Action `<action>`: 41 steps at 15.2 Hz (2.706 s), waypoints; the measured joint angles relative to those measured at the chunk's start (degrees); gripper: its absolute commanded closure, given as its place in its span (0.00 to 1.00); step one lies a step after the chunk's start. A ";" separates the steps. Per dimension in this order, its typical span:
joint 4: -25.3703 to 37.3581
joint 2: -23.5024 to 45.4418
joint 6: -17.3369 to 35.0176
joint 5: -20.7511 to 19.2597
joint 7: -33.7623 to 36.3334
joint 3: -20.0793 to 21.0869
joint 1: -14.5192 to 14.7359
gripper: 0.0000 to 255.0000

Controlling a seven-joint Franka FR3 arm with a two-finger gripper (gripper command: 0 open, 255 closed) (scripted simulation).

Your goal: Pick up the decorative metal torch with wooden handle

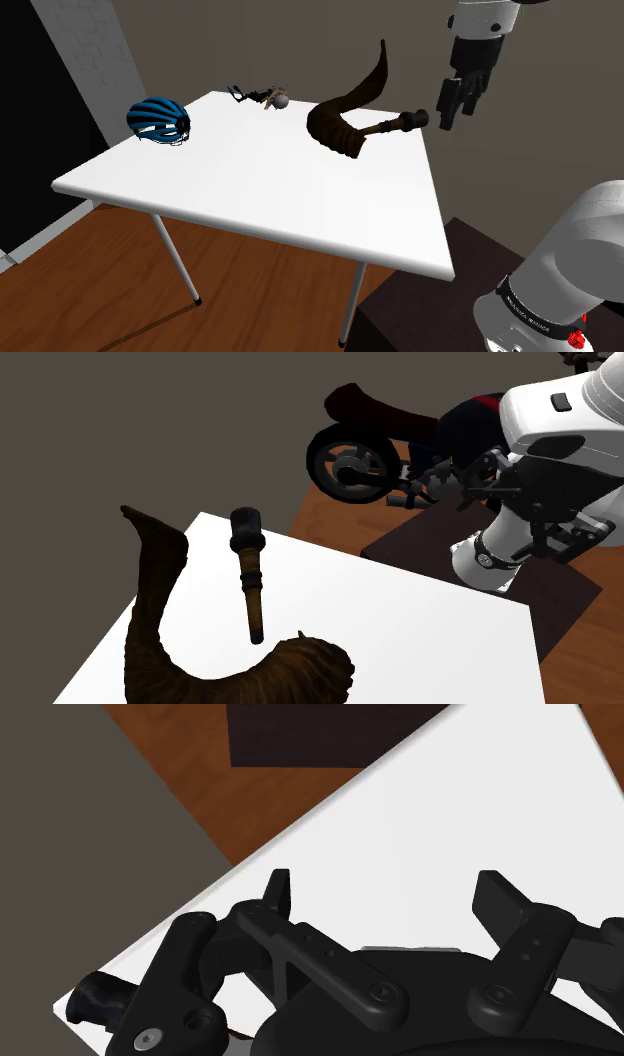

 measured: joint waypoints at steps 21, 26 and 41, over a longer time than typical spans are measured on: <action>20.04 38.15 17.07 -5.50 -35.05 -16.60 -0.01 0.00; 30.70 50.35 18.02 -2.90 -44.01 -17.88 -0.86 0.00; 47.93 71.82 21.12 1.46 -55.93 -16.63 -4.50 0.00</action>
